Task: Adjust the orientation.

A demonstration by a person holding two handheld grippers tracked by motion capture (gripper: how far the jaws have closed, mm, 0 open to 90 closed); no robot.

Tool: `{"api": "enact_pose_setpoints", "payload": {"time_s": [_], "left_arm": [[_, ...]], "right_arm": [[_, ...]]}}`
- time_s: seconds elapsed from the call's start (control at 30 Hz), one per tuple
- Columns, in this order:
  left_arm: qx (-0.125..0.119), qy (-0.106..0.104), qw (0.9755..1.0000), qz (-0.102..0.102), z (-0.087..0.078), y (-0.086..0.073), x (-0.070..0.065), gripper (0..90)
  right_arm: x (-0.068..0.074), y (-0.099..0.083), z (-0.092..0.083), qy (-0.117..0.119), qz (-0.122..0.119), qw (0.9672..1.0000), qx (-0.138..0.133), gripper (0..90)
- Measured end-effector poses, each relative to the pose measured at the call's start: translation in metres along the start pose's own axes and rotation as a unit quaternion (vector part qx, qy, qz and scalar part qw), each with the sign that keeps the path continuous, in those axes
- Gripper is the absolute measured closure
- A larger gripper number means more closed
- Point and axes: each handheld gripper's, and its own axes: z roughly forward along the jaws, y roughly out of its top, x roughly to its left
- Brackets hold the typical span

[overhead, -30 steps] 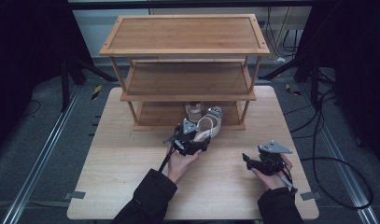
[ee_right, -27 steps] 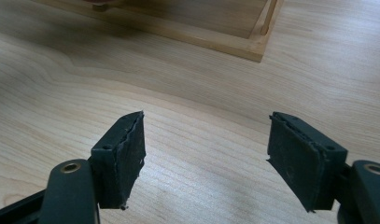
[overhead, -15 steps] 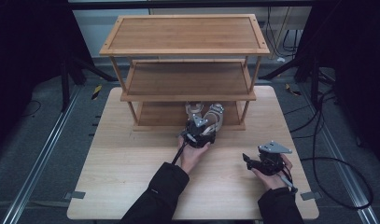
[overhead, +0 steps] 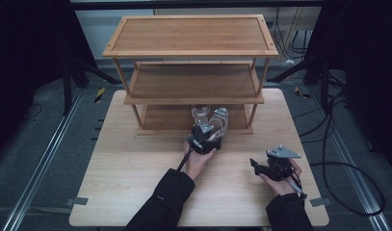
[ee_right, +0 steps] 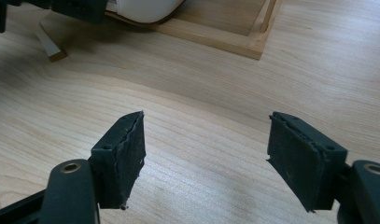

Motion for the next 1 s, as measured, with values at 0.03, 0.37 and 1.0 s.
{"api": "enact_pose_setpoints", "payload": {"time_s": [0.03,0.37,1.0], "left_arm": [[-0.005,-0.003,1.0,0.002,-0.004,0.0,0.0,32.0],[-0.019,-0.028,0.9993,0.018,-0.052,-0.022,0.01,27.0],[0.02,-0.052,0.998,0.03,-0.026,-0.041,0.007,75.9]], "right_arm": [[0.0,0.0,0.0,-0.001,-0.003,1.0,-0.002,27.5],[0.0,0.0,-0.001,-0.004,-0.004,1.0,-0.002,27.1],[-0.001,-0.001,0.001,-0.004,-0.005,1.0,0.005,28.6]]}}
